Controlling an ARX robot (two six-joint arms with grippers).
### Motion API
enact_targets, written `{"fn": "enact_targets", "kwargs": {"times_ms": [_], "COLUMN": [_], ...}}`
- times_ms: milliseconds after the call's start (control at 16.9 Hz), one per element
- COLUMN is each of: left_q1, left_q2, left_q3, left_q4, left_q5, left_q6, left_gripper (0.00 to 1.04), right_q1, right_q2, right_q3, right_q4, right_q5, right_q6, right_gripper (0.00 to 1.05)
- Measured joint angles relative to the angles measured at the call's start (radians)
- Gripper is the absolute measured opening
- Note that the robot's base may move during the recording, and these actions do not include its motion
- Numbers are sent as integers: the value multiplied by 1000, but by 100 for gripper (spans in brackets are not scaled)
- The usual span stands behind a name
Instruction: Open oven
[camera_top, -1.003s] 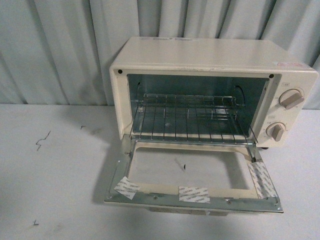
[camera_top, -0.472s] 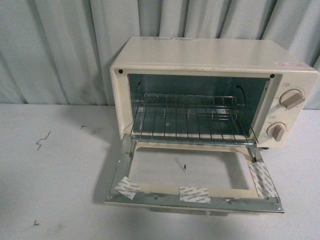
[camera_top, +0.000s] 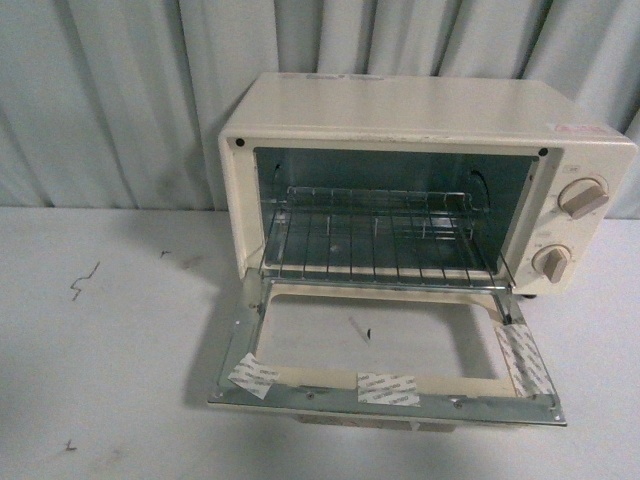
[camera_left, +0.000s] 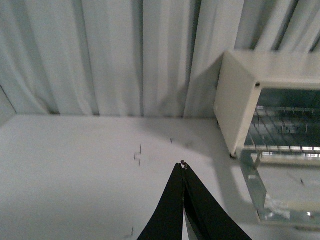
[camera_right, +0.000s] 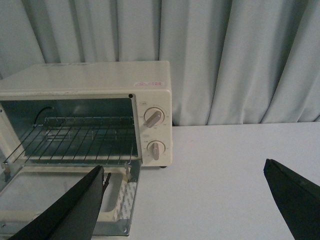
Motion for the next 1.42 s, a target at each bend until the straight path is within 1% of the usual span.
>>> {"fn": "enact_targets", "kwargs": {"times_ms": [59,295,354,413,472,708,1003,1062,1417], "left_q1": [0,0,0,0,0,0,0,0,0], "left_q2": [-18,-18,-18,-18,-18,-18,-18,-18,-18], "left_q3": [6,0,0,0,0,0,0,0,0], "left_q4": [29,12,12,12,12,12,12,12,12], "left_q5": [0,0,1,1,1,1,1,1,1], "left_q6": [0,0,-1,0,0,0,1,0,1], "left_gripper": [2,2,4,16,24,40,100,98,98], "right_q1": [0,0,0,0,0,0,0,0,0], "right_q2": [0,0,0,0,0,0,0,0,0], "right_q3": [0,0,0,0,0,0,0,0,0], "right_q4": [0,0,1,0,0,0,0,0,0], "right_q5": [0,0,0,0,0,0,0,0,0], "right_q6": [0,0,0,0,0,0,0,0,0], "right_gripper": [98,98,98,98,98,98,98,98,98]}}
